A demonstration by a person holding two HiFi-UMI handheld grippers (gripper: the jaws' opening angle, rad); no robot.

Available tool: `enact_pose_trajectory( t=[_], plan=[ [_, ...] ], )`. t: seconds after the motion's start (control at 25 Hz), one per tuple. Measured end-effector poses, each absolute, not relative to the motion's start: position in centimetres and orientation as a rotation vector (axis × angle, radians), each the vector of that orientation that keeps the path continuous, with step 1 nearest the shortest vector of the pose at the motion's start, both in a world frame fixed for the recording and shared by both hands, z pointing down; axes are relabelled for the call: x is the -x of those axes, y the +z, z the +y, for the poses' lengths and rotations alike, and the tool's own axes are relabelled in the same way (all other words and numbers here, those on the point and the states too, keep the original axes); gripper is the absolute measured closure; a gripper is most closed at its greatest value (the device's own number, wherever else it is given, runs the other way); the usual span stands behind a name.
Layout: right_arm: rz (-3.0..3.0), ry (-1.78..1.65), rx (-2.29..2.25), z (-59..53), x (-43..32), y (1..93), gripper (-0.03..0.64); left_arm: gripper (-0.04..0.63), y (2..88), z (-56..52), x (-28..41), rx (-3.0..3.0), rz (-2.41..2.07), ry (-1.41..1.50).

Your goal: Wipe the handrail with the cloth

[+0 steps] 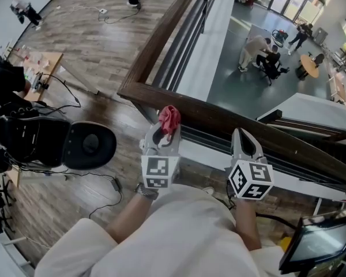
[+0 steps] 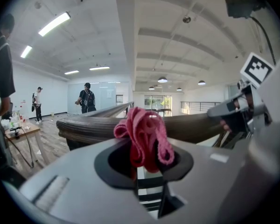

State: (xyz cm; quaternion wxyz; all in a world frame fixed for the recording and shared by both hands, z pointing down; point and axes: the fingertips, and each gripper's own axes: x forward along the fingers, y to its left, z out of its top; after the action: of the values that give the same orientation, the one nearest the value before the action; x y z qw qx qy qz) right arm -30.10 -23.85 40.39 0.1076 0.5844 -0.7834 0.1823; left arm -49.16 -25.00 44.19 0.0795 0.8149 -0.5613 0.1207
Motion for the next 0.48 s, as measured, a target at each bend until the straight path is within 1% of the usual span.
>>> enact_pose_trajectory(
  t=[0.48],
  plan=[
    [-2.329, 0.535, -1.71, -24.1, 30.1, 40.4, 0.614, 0.477, 44.1, -24.4, 46.1, -2.505, -1.575, 0.366]
  ],
)
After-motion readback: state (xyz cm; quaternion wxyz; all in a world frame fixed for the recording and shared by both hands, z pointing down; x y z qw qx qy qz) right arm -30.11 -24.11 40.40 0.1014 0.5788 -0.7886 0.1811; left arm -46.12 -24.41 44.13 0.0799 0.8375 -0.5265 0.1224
